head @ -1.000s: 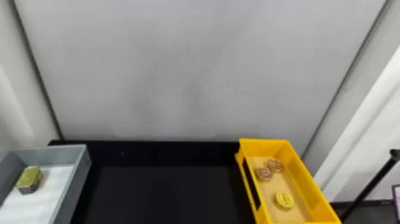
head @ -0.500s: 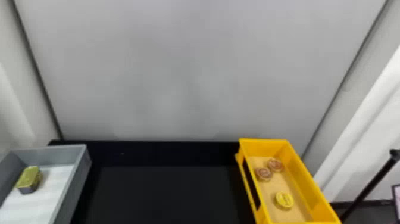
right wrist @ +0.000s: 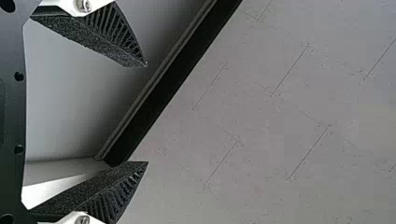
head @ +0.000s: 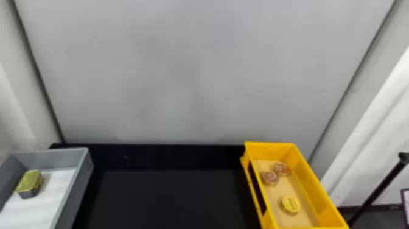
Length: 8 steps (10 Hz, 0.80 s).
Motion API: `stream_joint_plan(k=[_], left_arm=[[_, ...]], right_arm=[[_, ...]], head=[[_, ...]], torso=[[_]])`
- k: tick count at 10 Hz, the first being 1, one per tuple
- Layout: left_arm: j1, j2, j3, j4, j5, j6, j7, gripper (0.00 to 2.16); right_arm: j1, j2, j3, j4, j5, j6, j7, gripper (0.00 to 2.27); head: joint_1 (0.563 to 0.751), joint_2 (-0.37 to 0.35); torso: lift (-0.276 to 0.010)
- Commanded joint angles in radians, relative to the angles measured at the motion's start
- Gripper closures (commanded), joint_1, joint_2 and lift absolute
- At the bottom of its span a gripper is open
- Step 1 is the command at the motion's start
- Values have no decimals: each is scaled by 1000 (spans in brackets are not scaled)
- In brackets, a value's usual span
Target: Pick up the round yellow can and place it in the yellow rectangular box
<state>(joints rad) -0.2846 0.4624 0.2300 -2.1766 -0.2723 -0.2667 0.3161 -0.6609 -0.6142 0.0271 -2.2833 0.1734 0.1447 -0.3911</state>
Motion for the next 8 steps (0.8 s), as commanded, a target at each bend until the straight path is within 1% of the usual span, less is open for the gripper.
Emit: stream_joint_plan(k=[1, 3, 8], left_arm=[[5, 1, 5, -2, -1, -2, 2, 450], [5, 3, 3, -3, -1, -3, 2, 450], [2, 4, 6, -5, -2, -2, 2, 450]], right_arm=[[0, 1, 11, 8, 6, -7, -3, 12], [-6, 4, 19, 27, 8, -31, -8, 27], [-17, 4, 28, 36, 8, -37, -11, 90]], head=[[563, -169], [563, -169], [563, -169]], torso=[[0], [0], [0]])
